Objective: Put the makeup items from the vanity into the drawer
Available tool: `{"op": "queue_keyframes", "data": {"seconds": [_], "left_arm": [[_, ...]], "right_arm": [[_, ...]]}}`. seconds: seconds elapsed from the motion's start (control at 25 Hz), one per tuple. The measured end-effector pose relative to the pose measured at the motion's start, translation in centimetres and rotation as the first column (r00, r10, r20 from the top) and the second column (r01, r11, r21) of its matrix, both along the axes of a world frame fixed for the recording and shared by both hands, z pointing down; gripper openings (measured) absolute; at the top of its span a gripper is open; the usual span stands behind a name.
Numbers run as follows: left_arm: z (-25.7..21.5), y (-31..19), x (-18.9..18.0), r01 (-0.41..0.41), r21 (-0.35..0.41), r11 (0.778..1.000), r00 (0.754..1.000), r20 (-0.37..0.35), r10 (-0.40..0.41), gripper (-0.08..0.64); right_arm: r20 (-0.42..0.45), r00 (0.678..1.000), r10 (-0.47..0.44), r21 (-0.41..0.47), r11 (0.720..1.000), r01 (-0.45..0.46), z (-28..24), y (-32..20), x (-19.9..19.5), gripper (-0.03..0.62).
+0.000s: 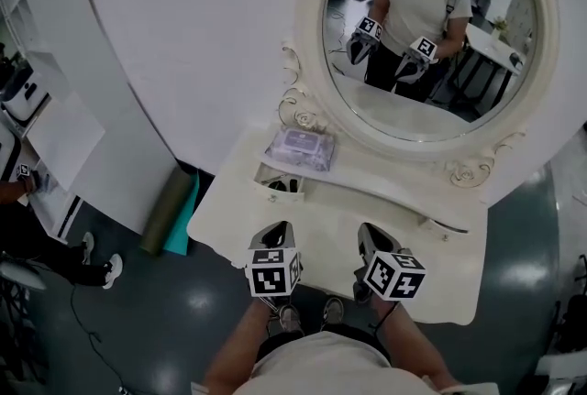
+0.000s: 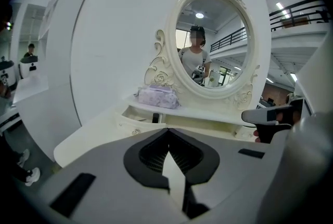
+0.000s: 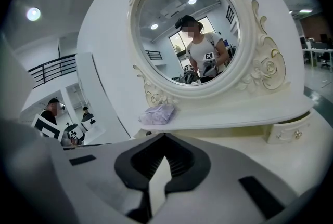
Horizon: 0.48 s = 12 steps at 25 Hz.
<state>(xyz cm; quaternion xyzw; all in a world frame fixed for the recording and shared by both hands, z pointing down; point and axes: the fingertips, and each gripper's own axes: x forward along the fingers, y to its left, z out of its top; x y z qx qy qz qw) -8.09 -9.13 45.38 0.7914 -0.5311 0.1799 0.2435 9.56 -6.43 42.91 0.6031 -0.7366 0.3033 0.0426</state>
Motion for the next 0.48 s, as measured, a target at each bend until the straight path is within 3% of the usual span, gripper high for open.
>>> {"op": "queue_keyframes", "data": {"seconds": [0.24,0.48], "left_arm": [[-1.0,0.7,0.3,-0.077,0.044,0.996,0.996,-0.040,0.079,0.011],[-0.7,1.3,1.2,-0.083,0.038,0.996,0.995,-0.059,0.085,0.011]], "right_arm": [[-0.004,0.999,0.032,0.001,0.999,-0.032,-0.1,1.0,-1.3,0.017],[-0.033,0.998,0.049,-0.017,0.999,-0.050,0.4,2.5,-0.6,0.015]]}}
